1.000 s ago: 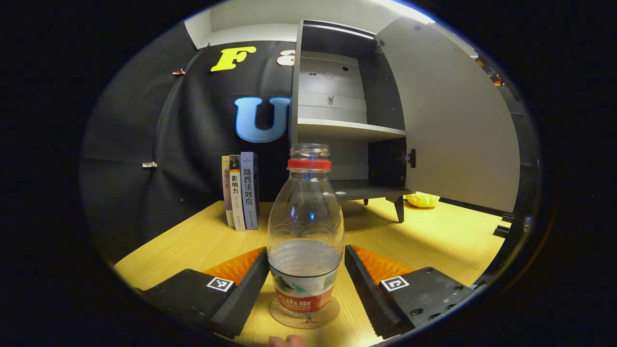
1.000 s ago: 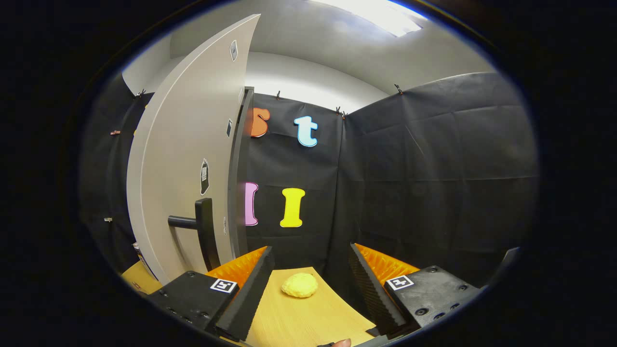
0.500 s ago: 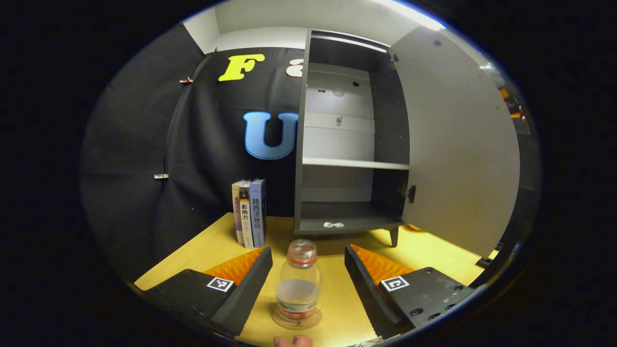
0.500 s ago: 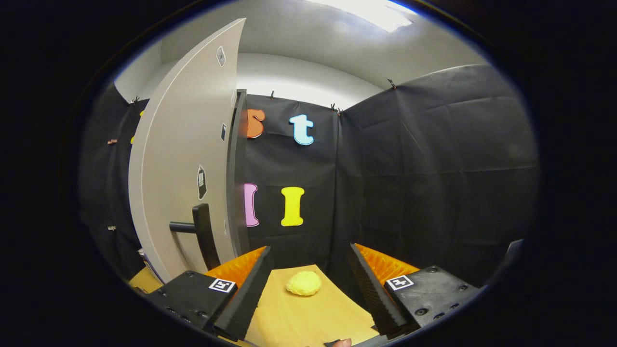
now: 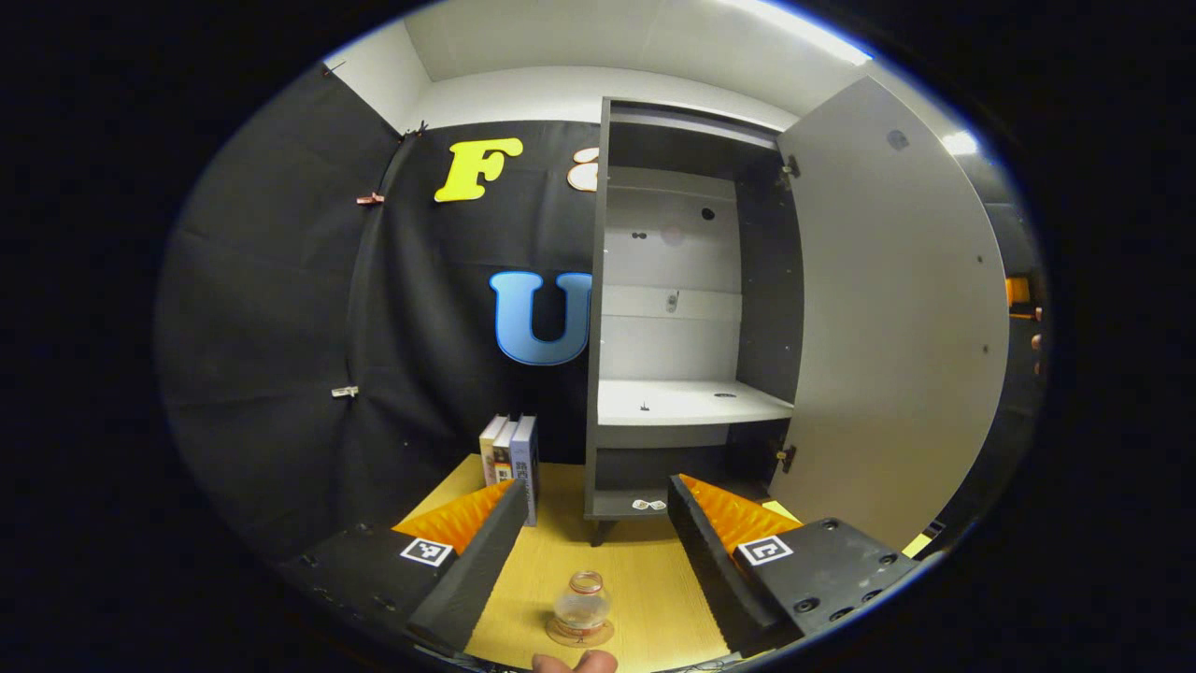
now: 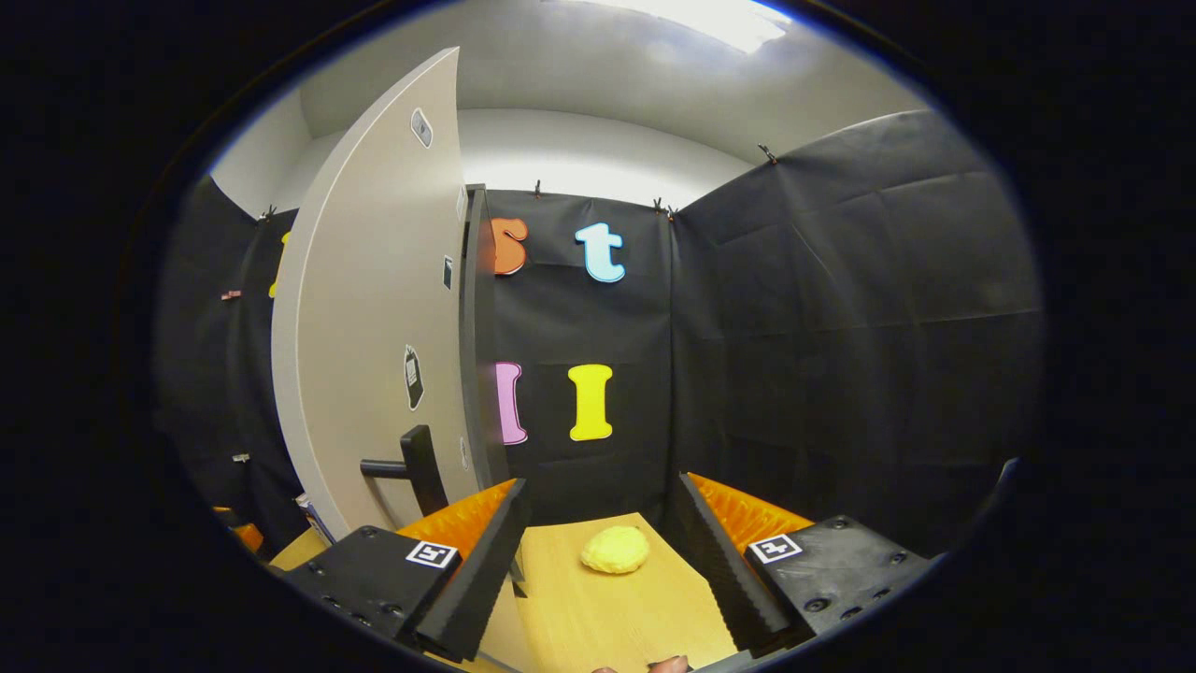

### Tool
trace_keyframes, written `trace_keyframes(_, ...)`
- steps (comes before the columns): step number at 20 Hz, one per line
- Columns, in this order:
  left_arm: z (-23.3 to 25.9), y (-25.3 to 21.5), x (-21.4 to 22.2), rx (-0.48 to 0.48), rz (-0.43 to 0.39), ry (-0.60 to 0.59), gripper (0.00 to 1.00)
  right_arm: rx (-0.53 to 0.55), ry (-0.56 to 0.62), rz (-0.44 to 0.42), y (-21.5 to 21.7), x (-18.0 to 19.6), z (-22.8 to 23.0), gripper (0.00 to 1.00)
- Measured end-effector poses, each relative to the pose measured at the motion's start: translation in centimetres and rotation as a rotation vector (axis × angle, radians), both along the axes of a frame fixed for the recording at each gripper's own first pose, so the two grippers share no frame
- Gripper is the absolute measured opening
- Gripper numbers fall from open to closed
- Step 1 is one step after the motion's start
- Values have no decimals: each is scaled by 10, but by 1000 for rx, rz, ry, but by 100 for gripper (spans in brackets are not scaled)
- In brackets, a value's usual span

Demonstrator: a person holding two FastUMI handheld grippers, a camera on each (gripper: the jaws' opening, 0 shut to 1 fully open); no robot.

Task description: Open the cabinet door with the right hand, grasp the bottle in the cabinet with the left hand and place it on the coaster, then close the cabinet door with the right hand.

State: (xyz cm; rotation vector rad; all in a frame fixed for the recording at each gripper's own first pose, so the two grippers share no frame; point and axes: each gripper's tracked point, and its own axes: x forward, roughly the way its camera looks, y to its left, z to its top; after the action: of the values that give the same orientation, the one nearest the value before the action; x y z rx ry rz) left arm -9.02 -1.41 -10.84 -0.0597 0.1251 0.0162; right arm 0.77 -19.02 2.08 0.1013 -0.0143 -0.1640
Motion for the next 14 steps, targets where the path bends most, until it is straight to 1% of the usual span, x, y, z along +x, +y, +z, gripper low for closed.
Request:
trace_keyframes(1,7,-2,-2,-19,3,5,93,1,3,6,0,0,0,97)
trace_keyframes(2,17,-4,-3,-33,6,5,95,10,8,11,1,1,0,97)
trace_keyframes(3,28,-2,-6,-38,17,-3,95,25,11,20,3,0,-1,97)
trace_keyframes(4,38,0,-7,-34,28,-10,95,39,14,30,6,0,-1,92)
trace_keyframes(5,44,3,-9,-28,39,-19,95,44,15,23,7,-1,-1,97)
trace_keyframes(6,51,4,-9,-22,40,-28,95,44,18,17,6,-1,-2,97)
trace_keyframes(9,66,10,-9,17,51,-58,95,19,9,-11,7,-4,0,97)
trace_keyframes(11,70,12,-5,37,53,-73,95,-26,-3,-9,12,-4,4,97)
trace_keyframes(12,71,13,-4,37,54,-78,95,-33,5,-15,12,-3,1,97)
trace_keyframes(13,71,13,-3,32,54,-83,95,-33,-2,-20,16,-10,5,95)
trace_keyframes(14,72,10,-3,28,48,-86,95,-25,3,-14,19,-6,3,93)
